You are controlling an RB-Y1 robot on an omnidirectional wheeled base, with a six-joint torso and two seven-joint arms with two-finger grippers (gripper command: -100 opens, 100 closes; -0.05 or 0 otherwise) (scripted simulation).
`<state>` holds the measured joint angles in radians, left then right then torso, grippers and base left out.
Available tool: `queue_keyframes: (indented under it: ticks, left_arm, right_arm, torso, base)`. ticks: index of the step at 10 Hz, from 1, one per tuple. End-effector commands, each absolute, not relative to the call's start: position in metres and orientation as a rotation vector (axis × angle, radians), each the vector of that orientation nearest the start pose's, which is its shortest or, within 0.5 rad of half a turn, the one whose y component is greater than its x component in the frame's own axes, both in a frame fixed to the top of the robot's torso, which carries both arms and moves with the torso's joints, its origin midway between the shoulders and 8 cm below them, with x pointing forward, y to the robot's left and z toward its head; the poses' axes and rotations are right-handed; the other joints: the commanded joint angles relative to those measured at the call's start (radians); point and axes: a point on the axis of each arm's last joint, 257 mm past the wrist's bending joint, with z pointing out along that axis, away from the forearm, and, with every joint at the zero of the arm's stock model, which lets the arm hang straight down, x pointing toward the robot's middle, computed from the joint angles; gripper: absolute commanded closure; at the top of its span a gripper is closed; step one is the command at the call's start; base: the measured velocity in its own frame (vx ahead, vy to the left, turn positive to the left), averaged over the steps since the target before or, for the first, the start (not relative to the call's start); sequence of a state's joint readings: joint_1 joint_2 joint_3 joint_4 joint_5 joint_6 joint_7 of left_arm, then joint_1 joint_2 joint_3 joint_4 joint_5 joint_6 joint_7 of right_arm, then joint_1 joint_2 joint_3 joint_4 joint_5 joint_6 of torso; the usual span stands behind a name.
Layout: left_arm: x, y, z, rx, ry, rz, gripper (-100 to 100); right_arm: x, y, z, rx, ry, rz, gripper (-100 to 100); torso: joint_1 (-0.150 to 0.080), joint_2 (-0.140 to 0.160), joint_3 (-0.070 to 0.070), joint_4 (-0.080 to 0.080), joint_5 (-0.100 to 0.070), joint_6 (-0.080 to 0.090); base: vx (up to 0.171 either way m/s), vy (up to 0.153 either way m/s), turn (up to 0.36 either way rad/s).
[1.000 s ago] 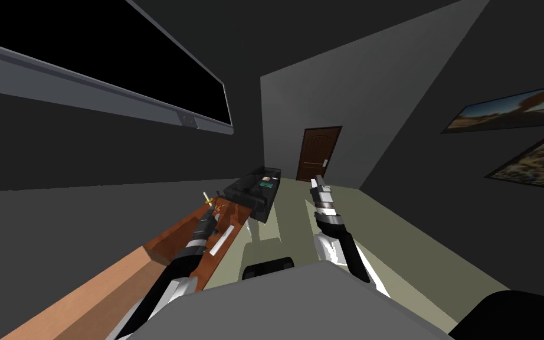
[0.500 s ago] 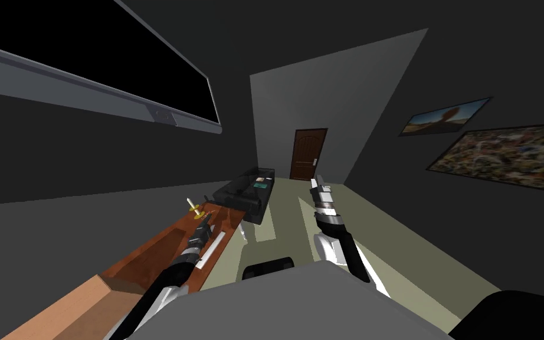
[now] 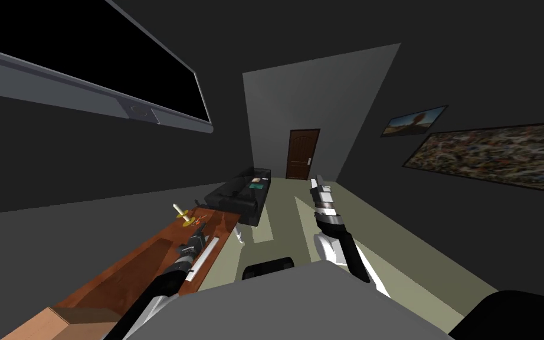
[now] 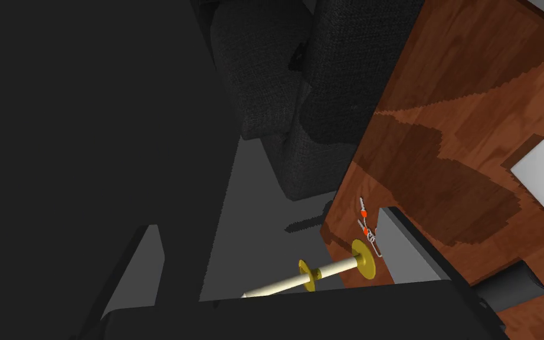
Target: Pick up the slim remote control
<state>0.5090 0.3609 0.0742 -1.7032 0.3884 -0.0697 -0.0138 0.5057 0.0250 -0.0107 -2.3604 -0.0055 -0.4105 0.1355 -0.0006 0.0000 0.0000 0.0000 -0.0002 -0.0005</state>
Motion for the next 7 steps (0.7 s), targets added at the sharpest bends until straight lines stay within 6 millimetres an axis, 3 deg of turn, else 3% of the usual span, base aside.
queue_keyframes:
  ticks: [1,2,3,7]
  left_arm:
    - [0.342,0.444,-0.363,-1.581,1.26,-0.86,-100]
    - [0.342,0.444,-0.363,-1.581,1.26,-0.86,-100]
    - [0.327,0.46,-0.386,-1.672,1.256,-0.819,-100]
    - [0.305,0.478,-0.413,-1.775,1.248,-0.765,-100]
  right_arm:
    - [0.341,-0.286,0.042,0.638,0.631,1.163,0]
    - [0.341,-0.286,0.042,0.638,0.631,1.163,0]
    - [0.341,-0.286,0.042,0.638,0.631,1.163,0]
    - [0.341,-0.286,0.042,0.638,0.631,1.163,0]
  torso:
    - [0.0,0.0,0.0,0.0,0.0,0.0]
    - [0.0,0.0,0.0,0.0,0.0,0.001]
    - [0.0,0.0,0.0,0.0,0.0,0.0]
    - [0.0,-0.001,-0.001,0.0,0.0,0.0]
  base:
    - [0.02,-0.028,-0.272]
    - [0.023,-0.014,-0.102]
    - [0.026,-0.021,-0.206]
    - [0.026,-0.014,-0.105]
